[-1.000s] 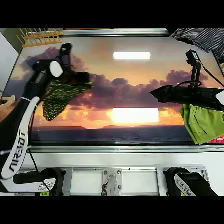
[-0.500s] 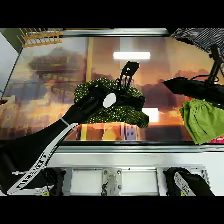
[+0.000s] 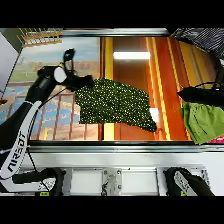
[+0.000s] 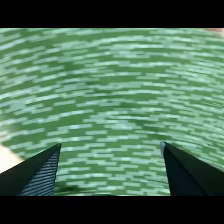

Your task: Fold the clothes and pants, and hang the long-sleeved shirts on hangers.

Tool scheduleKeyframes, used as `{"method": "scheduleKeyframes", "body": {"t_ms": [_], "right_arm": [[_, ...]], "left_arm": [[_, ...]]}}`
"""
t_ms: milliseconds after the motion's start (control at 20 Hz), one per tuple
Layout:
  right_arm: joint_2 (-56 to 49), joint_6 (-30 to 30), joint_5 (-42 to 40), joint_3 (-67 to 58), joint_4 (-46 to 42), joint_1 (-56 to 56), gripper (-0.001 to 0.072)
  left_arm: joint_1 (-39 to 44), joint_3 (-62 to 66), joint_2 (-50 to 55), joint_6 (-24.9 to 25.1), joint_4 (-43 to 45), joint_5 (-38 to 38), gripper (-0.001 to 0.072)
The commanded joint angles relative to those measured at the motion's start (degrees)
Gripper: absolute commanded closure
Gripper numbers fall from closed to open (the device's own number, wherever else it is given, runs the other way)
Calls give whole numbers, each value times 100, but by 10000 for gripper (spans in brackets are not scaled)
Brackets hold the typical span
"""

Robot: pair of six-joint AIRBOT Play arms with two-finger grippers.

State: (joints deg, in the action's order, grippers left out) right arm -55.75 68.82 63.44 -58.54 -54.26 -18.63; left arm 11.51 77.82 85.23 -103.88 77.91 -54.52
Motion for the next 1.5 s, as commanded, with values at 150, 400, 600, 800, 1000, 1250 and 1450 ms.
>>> {"method": "scheduleKeyframes", "body": {"t_ms": [150, 400, 600, 800, 1000, 1250, 1450], "right_arm": [[-817, 35, 197, 31, 289, 55, 185], [-1519, -4, 170, 31, 286, 380, 206], [-2055, -4, -35, 28, 291, 577, 205], [-2592, -4, -535, -48, 313, 614, 204], [-3281, -4, -741, -516, 358, 680, 203], [-4330, -9, -881, -1340, 793, 977, 202], [-4972, -4, -1016, -1847, 909, 1320, 202]], "left_arm": [[-1617, -678, 866, 378, -1134, 210, 25], [-1475, 17, 1692, 555, -1563, 155, 26], [-1281, 592, 2149, 549, -1659, 166, 26], [-1062, 752, 2197, 551, -1646, 573, 208], [-1060, 702, 2194, 549, -1659, 774, 705], [-1067, 938, 2197, 555, -1644, 675, 705], [-1064, 970, 2197, 560, -1639, 656, 705]]}}
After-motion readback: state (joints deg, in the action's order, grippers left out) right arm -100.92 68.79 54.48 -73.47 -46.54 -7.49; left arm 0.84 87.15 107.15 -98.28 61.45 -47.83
